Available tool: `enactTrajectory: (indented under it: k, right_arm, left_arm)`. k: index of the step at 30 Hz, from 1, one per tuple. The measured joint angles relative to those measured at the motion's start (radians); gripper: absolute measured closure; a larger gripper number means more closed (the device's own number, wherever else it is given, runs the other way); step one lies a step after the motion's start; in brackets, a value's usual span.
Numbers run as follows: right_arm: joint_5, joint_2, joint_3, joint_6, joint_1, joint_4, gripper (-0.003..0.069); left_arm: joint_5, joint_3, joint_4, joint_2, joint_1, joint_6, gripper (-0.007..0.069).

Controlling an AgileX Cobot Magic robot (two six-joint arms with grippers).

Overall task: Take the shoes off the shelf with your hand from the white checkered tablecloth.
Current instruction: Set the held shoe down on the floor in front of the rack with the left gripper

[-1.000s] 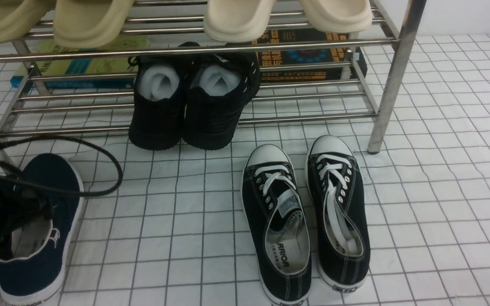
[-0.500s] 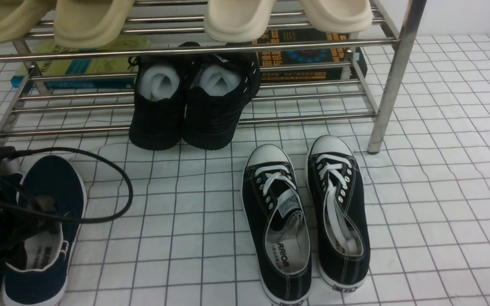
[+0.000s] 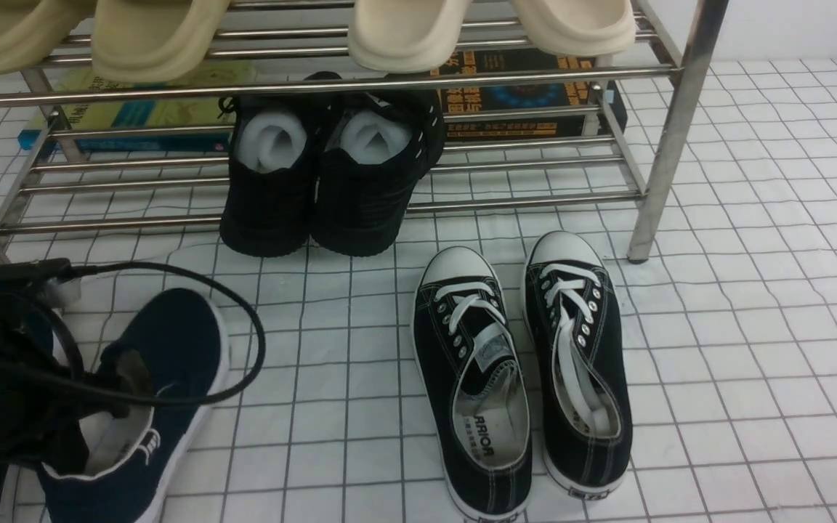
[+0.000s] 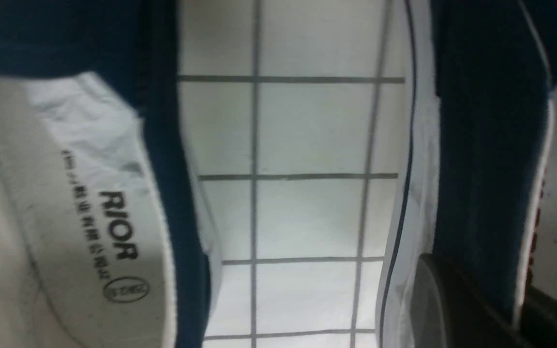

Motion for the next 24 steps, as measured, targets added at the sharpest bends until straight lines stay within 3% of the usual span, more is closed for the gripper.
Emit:
enactTrajectory:
  k: [5,13,24]
  right_arm:
    - [0.000,0.000,0.000,0.000,0.000,0.000,0.0420]
    - [0.000,0.000,0.000,0.000,0.000,0.000,0.0420]
    - [0.000,0.000,0.000,0.000,0.000,0.000,0.0420]
  left_arm:
    - [-0.015,0.000,0.028,0.000,0.000,-0.029,0.0603]
    - [-0.035,0.000,0.222,0.000,0.000,-0.276,0.0603]
    - [-0.010,0.000,0.218,0.000,0.000,-0.314,0.0601]
